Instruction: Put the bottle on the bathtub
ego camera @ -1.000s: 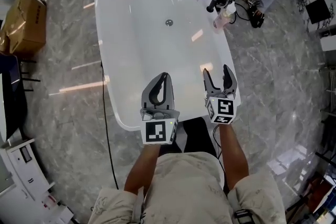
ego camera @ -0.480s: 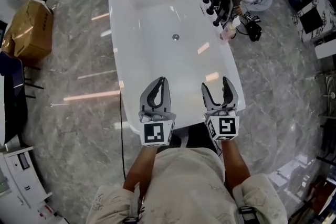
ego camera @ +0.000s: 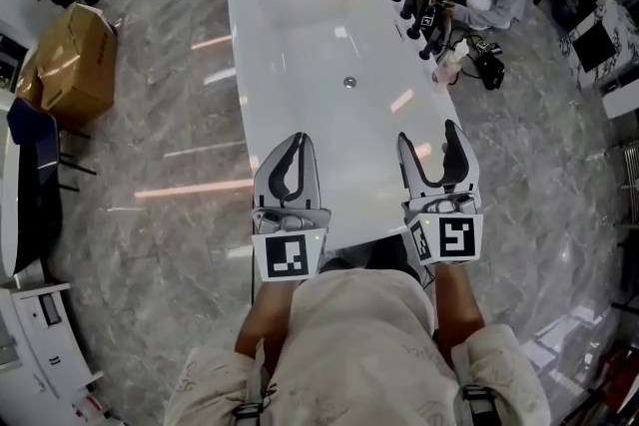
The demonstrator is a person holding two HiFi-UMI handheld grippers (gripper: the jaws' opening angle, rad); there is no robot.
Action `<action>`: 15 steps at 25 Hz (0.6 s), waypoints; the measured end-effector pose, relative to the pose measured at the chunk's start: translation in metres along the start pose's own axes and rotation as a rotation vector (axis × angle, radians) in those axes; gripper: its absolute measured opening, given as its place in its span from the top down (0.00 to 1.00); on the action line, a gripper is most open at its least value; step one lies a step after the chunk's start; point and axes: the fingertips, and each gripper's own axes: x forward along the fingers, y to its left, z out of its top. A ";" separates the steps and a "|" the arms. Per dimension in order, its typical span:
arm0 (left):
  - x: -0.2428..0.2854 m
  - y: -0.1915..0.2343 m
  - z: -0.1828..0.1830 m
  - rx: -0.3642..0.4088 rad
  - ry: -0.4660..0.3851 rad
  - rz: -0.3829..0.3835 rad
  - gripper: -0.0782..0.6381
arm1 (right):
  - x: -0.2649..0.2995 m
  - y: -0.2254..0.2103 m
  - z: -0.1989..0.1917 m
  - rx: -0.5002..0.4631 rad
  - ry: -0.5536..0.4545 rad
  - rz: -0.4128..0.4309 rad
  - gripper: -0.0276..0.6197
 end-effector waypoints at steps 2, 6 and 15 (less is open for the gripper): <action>-0.005 0.004 0.013 0.012 -0.024 0.003 0.88 | -0.001 0.003 0.020 -0.003 -0.028 -0.004 0.52; -0.012 0.013 0.031 0.029 -0.048 0.016 0.88 | -0.002 0.009 0.050 -0.009 -0.079 0.002 0.52; -0.017 0.021 0.037 0.027 -0.040 0.032 0.88 | 0.002 0.024 0.052 -0.012 -0.060 0.028 0.58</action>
